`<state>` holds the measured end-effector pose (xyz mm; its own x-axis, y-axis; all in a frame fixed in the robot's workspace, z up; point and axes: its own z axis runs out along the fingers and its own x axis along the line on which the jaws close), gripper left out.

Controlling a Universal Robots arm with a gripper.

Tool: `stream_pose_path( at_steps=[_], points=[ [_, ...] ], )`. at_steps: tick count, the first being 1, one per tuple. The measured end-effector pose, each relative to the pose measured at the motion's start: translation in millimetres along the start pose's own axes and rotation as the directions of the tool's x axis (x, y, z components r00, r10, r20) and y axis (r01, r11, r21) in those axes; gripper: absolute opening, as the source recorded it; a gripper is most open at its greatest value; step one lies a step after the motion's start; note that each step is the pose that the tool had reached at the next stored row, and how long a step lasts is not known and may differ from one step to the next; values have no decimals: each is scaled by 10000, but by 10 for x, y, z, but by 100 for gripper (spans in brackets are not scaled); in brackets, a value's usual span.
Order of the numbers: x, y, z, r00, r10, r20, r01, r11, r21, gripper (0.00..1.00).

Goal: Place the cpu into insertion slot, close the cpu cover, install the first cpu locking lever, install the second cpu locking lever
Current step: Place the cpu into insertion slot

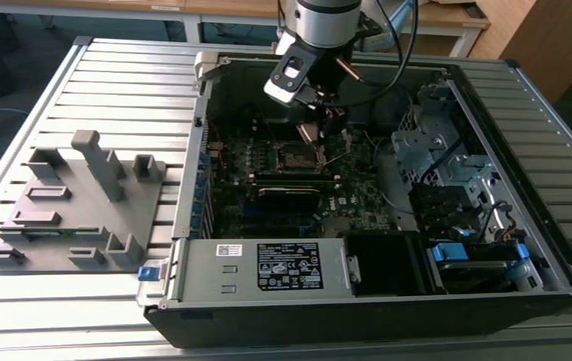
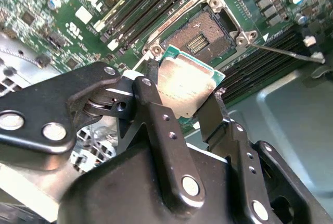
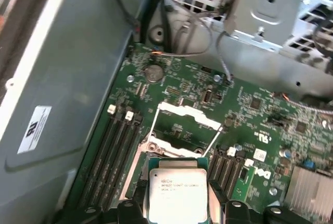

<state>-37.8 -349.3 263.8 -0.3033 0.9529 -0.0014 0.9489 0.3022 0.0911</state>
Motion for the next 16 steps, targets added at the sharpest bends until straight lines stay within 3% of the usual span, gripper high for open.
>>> stream_pose_path(
  at_steps=[3, 6, 9, 14, 16],
  points=[
    [0, 0, 2, 9985, 538, 49, -538, 9986, 0, 54],
    [0, 0, 5, 9940, 1089, 99, -1089, 9941, -4, 54],
    [0, -1, 8, 9867, 1620, 148, -1620, 9868, -10, 54],
    [0, -1, 11, 9697, 2433, 223, -2433, 9699, -23, 54],
    [0, -1, 11, 9688, 2468, 227, -2468, 9691, -23, 54]
  ],
)
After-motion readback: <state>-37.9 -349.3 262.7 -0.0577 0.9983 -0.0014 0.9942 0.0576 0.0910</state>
